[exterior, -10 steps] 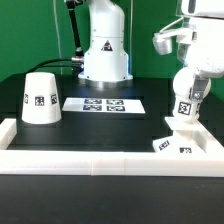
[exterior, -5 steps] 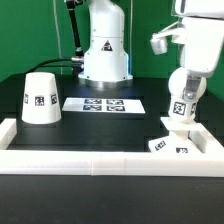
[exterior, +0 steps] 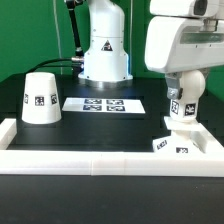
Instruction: Assemble lamp
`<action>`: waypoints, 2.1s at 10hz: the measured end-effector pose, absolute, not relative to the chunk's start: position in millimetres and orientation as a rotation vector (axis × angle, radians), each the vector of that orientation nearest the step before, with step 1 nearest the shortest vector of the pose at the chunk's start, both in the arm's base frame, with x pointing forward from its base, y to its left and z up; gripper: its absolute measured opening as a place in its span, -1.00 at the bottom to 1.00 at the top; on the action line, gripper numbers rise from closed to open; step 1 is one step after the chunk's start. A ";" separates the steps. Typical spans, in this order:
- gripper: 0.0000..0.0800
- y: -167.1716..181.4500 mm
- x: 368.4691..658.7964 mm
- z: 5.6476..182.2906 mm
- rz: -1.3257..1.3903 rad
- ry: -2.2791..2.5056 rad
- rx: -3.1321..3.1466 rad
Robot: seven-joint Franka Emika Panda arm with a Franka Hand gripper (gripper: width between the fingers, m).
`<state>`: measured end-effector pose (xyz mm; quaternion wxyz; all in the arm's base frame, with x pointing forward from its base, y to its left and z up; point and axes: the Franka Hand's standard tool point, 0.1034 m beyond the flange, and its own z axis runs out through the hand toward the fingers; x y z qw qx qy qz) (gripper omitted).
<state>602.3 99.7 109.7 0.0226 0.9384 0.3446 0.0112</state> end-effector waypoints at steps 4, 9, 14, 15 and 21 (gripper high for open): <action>0.44 100.3 602.1 109.4 0.042 0.695 3.022; 0.44 101.3 596.5 109.4 0.032 -0.113 3.105; 0.44 100.2 593.2 107.2 -0.052 -0.825 2.995; 0.44 100.4 593.2 107.2 -0.053 -0.876 2.984; 0.75 106.6 595.3 114.0 -0.021 -0.011 3.123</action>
Offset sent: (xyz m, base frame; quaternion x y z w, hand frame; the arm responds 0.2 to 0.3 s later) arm 0.0000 0.0000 0.0000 0.0000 0.0000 0.1296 0.9916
